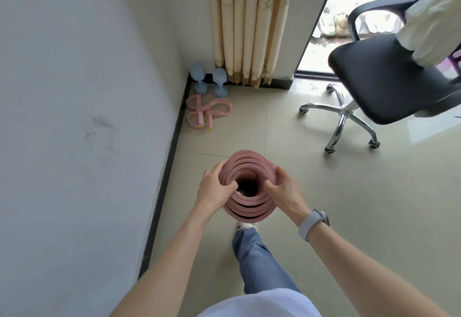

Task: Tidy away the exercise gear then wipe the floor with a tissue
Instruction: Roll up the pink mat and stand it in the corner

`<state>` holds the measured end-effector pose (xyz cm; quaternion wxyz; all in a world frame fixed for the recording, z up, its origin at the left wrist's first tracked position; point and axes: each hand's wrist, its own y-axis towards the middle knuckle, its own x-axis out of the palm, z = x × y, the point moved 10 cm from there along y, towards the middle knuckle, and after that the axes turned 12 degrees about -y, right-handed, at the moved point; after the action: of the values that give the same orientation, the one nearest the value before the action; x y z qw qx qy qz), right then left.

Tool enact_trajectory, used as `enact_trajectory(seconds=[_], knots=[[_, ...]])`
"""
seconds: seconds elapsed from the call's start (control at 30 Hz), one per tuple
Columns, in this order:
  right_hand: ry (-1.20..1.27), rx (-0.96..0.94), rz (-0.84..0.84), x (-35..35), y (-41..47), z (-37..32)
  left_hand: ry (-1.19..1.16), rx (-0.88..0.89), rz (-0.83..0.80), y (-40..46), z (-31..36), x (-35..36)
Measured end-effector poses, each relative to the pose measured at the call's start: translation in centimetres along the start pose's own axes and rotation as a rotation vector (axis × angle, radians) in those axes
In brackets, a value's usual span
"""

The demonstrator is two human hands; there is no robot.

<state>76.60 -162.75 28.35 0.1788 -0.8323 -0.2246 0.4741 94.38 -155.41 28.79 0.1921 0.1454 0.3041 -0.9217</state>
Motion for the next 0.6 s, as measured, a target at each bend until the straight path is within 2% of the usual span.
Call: enact_trajectory(seconds=[0.37, 0.6], knots=[[-0.035, -0.030, 0.074, -12.3, 19.0, -7.7, -0.046, 0.044, -0.002, 17.6, 15.7, 0.7], [-0.049, -0.004, 0.094, -16.2, 34.4, -12.9, -0.073, 0.068, -0.011, 32.9, 22.7, 0.7]])
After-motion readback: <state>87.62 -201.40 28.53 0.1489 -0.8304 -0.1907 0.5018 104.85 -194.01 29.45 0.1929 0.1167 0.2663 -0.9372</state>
